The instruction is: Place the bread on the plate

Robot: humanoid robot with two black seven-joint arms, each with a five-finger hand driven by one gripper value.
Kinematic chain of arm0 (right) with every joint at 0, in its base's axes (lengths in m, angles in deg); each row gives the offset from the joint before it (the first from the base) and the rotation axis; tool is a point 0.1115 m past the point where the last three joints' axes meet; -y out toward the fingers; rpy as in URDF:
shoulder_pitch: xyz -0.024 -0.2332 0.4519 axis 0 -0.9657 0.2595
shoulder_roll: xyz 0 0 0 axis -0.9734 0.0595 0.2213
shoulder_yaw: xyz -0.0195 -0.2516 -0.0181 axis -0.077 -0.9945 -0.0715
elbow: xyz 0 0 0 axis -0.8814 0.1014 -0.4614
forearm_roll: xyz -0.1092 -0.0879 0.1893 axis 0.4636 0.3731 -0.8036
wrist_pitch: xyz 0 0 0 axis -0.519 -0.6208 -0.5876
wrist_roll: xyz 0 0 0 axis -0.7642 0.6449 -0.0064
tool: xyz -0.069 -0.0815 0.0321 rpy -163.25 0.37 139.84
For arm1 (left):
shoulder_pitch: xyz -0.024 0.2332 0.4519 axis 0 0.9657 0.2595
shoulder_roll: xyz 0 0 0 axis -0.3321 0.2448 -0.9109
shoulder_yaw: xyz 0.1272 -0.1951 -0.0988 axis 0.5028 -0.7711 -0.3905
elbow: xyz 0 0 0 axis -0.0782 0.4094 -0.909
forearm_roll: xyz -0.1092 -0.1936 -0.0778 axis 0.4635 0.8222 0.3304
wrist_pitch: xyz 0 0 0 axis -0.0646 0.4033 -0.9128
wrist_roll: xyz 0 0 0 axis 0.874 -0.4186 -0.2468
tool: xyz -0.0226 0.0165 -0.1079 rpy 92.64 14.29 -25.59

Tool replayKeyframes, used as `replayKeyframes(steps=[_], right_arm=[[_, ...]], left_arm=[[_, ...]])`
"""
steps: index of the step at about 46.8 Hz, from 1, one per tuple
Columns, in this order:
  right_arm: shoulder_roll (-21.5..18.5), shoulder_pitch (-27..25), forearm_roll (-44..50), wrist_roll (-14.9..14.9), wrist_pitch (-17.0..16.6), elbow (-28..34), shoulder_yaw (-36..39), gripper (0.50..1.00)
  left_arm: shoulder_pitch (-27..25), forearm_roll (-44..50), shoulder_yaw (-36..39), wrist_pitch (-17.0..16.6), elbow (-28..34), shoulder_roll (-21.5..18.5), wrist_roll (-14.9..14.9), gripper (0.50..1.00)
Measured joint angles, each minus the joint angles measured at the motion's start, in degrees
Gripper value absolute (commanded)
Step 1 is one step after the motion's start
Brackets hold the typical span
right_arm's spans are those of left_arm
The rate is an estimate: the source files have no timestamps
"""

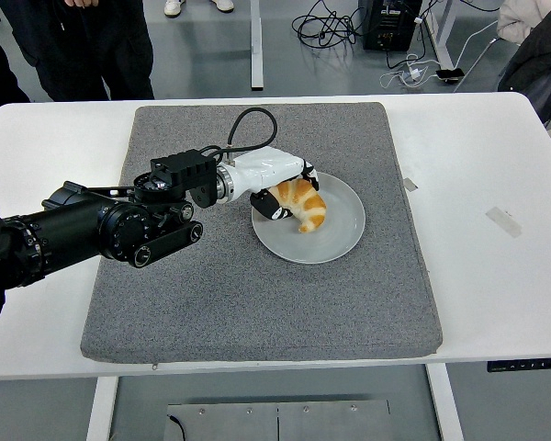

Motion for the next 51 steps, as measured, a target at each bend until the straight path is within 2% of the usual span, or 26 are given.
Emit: replayKeyframes(steps=[29,31,34,36,37,41,51], right_arm=[[0.0,0.0,0.0,0.0,0.0,0.0,0.0,1.000],[0.0,0.0,0.0,0.0,0.0,0.0,0.0,1.000],[0.0,0.0,0.0,0.0,0.0,0.0,0.0,1.000],[0.0,0.0,0.0,0.0,0.0,0.0,0.0,1.000],[0.0,0.0,0.0,0.0,0.0,0.0,0.0,1.000],[0.0,0.0,0.0,0.0,0.0,0.0,0.0,1.000],[0.0,0.0,0.0,0.0,0.0,0.0,0.0,1.000]], left_arm=[[0.8,0.3,2.1,0.1,0.0,0.0,-0.1,0.500],[0.8,0.6,2.0,0.1,0.0,0.0,0.1,0.650],[0.8,1.1,1.8,0.1,0.1,0.0,0.2,0.820],[0.7,1.6,1.8,0.2,0.1,0.0,0.2,0.911],[0.6,1.9,1.7,0.2,0.1,0.0,0.2,0.934],[0.1,3.9,1.7,0.6,0.3,0.0,0.2,0.964],[-1.8,6.6,1.5,1.5,1.2,0.0,0.0,0.974]])
